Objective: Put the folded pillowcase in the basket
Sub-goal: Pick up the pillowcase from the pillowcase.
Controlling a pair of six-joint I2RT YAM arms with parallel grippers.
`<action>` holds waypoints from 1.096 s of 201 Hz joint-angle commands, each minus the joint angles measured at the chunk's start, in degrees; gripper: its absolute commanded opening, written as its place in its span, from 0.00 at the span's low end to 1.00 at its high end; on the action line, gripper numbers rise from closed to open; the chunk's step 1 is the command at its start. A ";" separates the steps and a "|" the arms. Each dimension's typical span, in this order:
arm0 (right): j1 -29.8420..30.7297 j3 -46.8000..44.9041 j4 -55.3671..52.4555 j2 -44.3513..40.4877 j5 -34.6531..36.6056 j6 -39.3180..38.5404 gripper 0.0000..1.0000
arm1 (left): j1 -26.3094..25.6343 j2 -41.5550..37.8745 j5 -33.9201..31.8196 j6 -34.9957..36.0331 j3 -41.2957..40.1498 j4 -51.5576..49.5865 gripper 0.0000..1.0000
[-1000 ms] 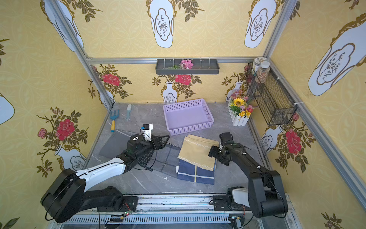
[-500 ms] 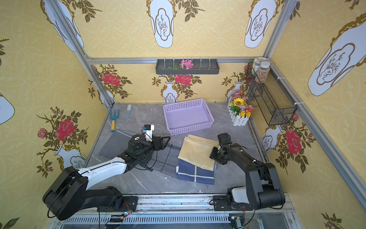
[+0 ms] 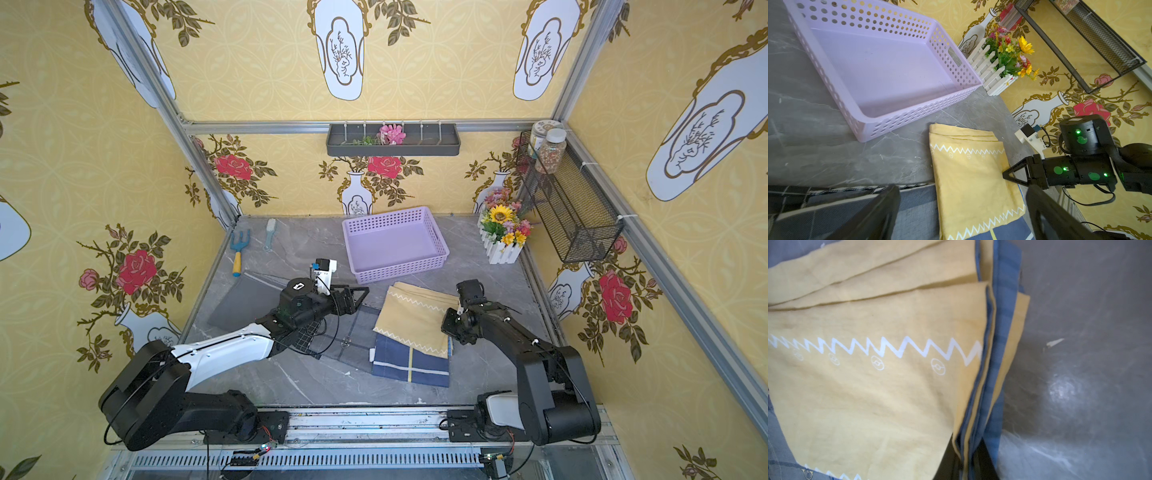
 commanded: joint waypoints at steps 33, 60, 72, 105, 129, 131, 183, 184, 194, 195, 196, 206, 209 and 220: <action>-0.08 -0.83 -0.16 -2.82 1.81 -1.66 0.07 | -3.32 15.38 -2.84 -3.21 7.67 -6.97 0.93; 0.00 -1.60 0.25 -3.99 1.91 -1.83 0.07 | -3.86 21.43 -1.02 -5.76 10.62 -8.11 0.89; -0.04 -1.71 0.39 -4.00 1.81 -1.95 0.07 | -3.95 23.65 -0.43 -6.04 12.40 -9.08 0.89; 0.05 -1.83 0.75 -3.52 1.58 -2.08 0.06 | -3.95 28.92 0.44 -5.46 17.74 -12.92 0.87; 0.05 -1.80 1.02 -3.22 1.61 -2.20 0.06 | -3.95 32.14 0.79 -4.61 21.93 -16.45 0.86; 0.07 -1.79 1.03 -3.26 1.63 -2.26 0.06 | -3.95 32.46 0.85 -4.52 22.11 -16.75 0.86; 0.05 -1.83 1.30 -2.97 1.30 -2.55 0.06 | -3.95 38.61 2.00 -3.73 28.56 -23.11 0.81; 0.05 -1.80 1.27 -2.96 1.26 -2.55 0.06 | -3.95 38.74 2.00 -3.65 28.64 -23.22 0.81; 0.09 -1.84 1.32 -2.95 1.23 -2.62 0.07 | -3.95 39.75 2.24 -3.48 29.41 -23.88 0.78; 0.07 -1.86 1.37 -2.95 1.18 -2.58 0.07 | -3.95 39.84 2.25 -3.49 29.46 -23.95 0.78; 0.06 -1.86 1.39 -2.95 1.20 -2.56 0.07 | -3.95 39.92 2.26 -3.45 29.53 -23.99 0.78; 0.05 -1.79 1.25 -2.95 1.19 -2.63 0.07 | -3.95 40.79 2.39 -3.36 30.15 -24.43 0.76; 0.02 -1.80 1.25 -2.96 1.14 -2.62 0.07 | -3.95 40.92 2.61 -3.39 30.25 -24.46 0.76; 0.08 -1.74 1.29 -2.96 1.13 -2.72 0.07 | -3.95 41.40 3.16 -3.40 30.55 -24.47 0.73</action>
